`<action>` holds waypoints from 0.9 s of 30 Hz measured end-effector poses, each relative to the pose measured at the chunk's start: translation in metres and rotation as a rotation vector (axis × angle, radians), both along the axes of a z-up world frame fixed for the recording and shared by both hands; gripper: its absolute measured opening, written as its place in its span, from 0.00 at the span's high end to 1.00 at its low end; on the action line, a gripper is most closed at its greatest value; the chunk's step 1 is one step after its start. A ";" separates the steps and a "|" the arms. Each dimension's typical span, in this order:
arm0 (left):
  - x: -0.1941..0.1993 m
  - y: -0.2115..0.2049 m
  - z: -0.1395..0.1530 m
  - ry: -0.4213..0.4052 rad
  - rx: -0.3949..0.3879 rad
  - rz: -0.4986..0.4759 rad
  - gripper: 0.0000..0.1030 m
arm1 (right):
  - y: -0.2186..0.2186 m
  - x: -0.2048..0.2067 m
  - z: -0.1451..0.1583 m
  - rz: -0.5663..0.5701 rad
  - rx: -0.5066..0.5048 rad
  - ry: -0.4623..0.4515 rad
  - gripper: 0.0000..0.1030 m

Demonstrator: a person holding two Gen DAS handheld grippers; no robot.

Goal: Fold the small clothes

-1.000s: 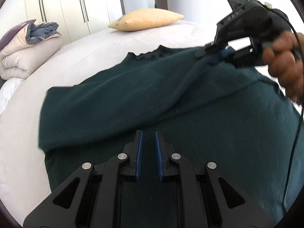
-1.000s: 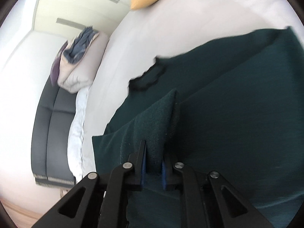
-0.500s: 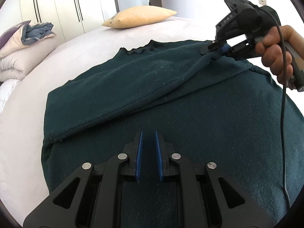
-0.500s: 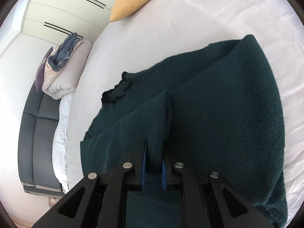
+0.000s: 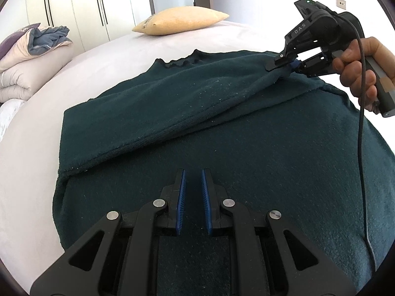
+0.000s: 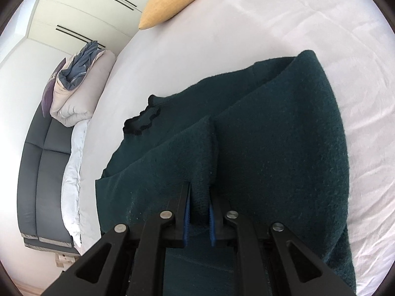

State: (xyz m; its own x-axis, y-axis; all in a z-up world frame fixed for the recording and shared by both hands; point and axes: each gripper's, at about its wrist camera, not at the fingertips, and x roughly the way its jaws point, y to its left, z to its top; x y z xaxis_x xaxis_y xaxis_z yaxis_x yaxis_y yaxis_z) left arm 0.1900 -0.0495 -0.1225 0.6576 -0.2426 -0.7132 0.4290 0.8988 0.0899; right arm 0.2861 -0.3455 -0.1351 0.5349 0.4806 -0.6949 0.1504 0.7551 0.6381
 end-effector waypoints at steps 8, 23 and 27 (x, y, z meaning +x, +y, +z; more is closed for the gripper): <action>0.000 0.003 0.002 0.013 -0.019 0.009 0.88 | 0.003 -0.006 0.000 0.003 0.005 0.035 0.87; 0.006 0.017 0.011 0.053 -0.099 0.036 0.88 | -0.004 -0.012 -0.012 0.000 0.038 0.004 0.89; 0.026 0.050 0.043 0.048 -0.232 0.063 0.88 | -0.014 -0.026 0.003 -0.029 0.042 -0.004 0.68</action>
